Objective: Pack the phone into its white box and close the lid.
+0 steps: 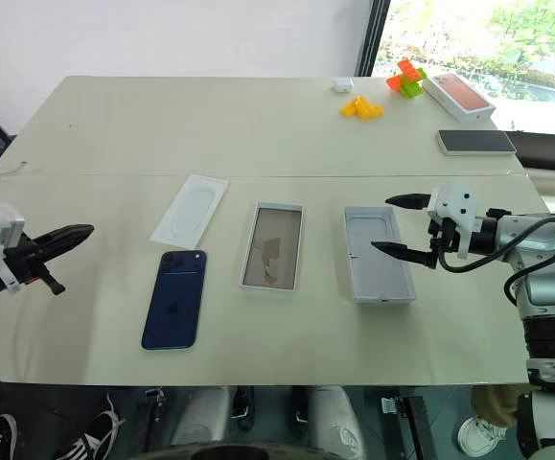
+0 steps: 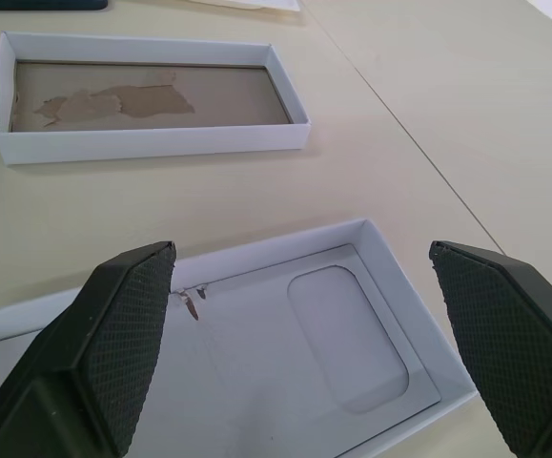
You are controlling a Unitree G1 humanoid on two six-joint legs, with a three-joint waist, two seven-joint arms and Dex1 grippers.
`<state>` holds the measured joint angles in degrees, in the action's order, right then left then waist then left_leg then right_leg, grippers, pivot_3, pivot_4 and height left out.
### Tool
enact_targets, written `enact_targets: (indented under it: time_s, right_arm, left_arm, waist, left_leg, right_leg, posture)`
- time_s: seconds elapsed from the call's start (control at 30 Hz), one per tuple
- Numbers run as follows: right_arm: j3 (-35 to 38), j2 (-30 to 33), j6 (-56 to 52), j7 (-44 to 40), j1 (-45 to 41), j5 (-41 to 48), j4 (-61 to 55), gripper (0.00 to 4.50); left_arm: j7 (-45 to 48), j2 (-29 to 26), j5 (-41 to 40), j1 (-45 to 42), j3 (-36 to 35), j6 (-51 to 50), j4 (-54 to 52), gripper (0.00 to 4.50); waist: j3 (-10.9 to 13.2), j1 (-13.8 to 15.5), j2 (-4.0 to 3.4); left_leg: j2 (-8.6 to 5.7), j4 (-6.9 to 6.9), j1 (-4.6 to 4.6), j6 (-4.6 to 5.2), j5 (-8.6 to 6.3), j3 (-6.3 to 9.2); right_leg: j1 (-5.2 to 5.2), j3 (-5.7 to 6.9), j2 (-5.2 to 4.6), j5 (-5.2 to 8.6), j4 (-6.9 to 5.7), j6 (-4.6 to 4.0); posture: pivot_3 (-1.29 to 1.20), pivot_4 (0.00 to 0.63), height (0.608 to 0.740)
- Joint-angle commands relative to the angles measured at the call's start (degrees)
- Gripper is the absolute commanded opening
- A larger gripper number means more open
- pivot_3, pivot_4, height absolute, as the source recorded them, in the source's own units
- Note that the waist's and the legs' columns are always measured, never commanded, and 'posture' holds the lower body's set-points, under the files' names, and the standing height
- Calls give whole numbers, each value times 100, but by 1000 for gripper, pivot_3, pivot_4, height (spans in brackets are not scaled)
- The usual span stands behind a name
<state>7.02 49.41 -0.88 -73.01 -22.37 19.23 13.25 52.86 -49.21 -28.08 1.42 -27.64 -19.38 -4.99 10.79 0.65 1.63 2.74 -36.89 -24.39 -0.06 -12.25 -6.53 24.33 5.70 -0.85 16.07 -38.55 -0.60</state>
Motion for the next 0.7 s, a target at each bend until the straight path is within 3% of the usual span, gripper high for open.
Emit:
enact_targets:
  time_s: [0.03, 0.7]
  right_arm:
    - [38, -6, 52, 26, -112, 19, -89, 4467]
    - [-180, -211, -125, 105, -339, 1, -162, 4467]
  left_arm:
    - [-107, -29, -27, -138, -101, 13, -139, 0]
    - [-708, 135, -180, -456, -37, -767, -667, 0]
  waist:
    - [0, -1, 0]
    - [0, -2, 0]
  left_leg:
    - [0, 0, 0, 0, 0, 0]
    - [0, 0, 0, 0, 0, -1]
  right_leg:
    - [0, 0, 0, 0, 0, 0]
    - [0, 0, 0, -1, 0, -1]
  posture:
    - [0, 150, 737]
    - [0, 150, 737]
